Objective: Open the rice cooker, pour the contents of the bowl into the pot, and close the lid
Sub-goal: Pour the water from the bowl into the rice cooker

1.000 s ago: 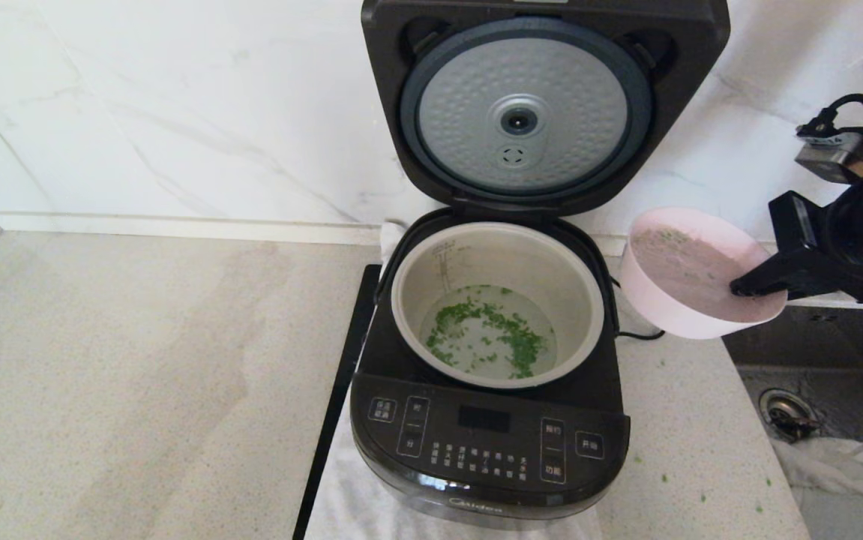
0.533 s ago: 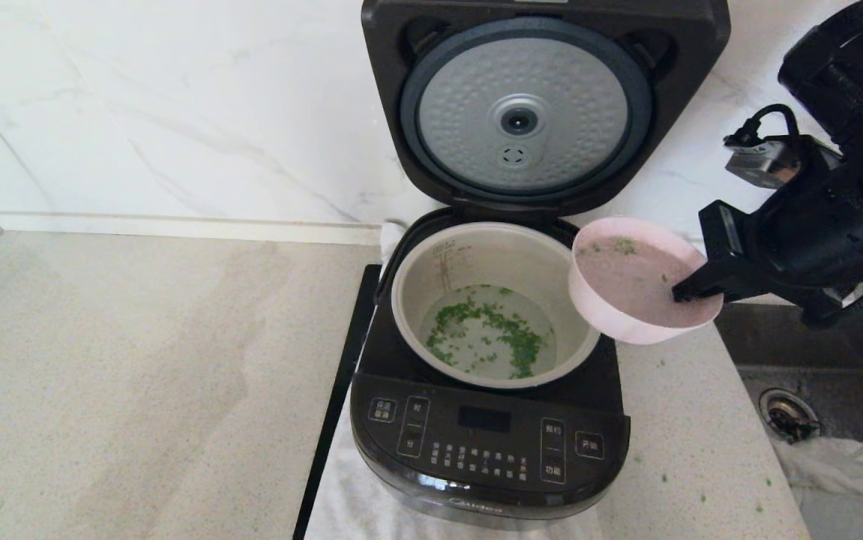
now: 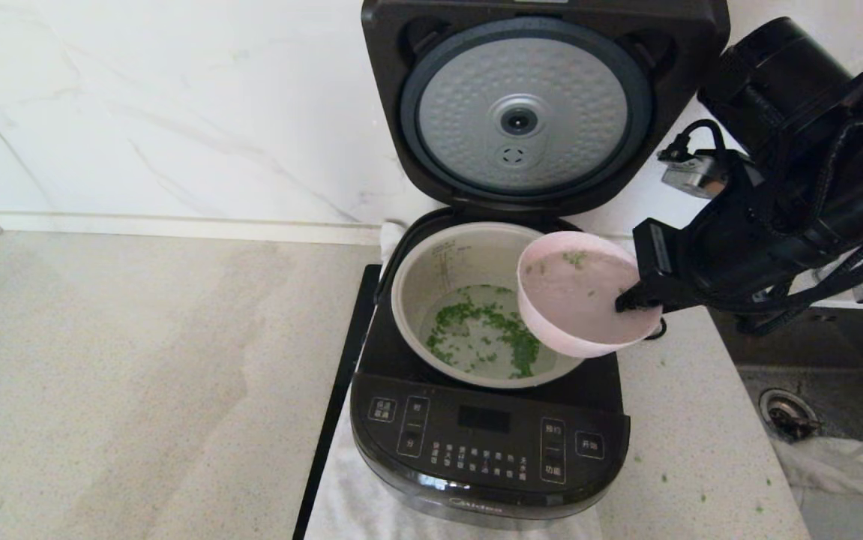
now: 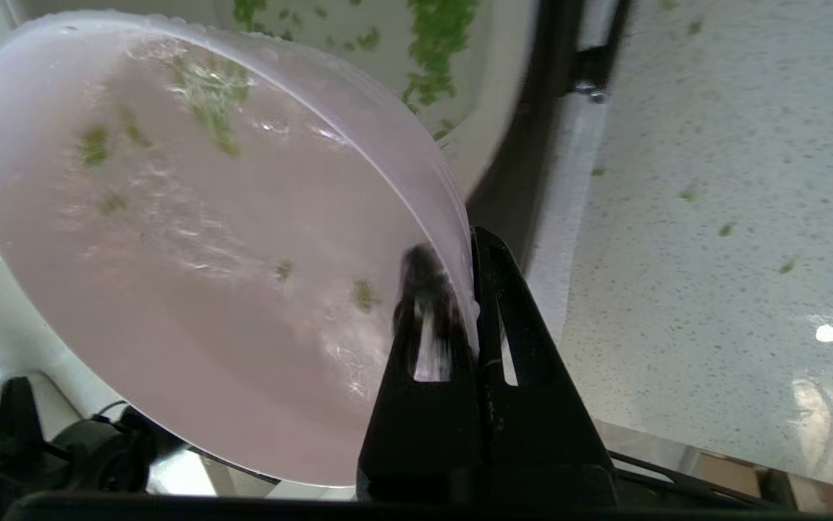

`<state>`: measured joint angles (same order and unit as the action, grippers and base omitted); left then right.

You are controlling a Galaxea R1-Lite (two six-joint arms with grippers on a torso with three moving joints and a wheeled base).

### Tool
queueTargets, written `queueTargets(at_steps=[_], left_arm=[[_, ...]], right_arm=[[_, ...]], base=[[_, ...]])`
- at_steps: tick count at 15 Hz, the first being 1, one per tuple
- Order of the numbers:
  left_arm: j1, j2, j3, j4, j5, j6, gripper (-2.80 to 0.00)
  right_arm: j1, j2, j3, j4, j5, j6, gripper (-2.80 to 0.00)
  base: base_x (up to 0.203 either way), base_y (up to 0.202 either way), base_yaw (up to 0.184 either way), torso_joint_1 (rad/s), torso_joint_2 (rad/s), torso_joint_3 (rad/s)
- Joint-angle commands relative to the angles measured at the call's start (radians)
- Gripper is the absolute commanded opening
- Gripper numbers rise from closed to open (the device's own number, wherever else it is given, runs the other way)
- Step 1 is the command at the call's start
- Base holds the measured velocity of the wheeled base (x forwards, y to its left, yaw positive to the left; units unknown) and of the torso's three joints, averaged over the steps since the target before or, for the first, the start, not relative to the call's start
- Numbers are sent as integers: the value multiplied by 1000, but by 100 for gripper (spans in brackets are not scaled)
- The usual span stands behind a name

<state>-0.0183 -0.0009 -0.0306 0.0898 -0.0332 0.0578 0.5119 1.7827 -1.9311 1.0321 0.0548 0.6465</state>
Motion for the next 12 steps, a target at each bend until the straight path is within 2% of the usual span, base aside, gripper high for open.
queueTargets(at_steps=[1,7,12], left_arm=[[0,-1,0,1,-1,1,-280],[0,-1,0,1,-1,1,-280],[0,-1,0,1,-1,1,-280]], right_arm=[[26,28,0,-18,-3,5,-280],[83,79,-2,-70,-6,27,-280],[86,104,-2,-108,-4,34,-280]], base=[[0,0,0,0,0,0],[0,0,0,0,0,0],[0,0,0,0,0,0]])
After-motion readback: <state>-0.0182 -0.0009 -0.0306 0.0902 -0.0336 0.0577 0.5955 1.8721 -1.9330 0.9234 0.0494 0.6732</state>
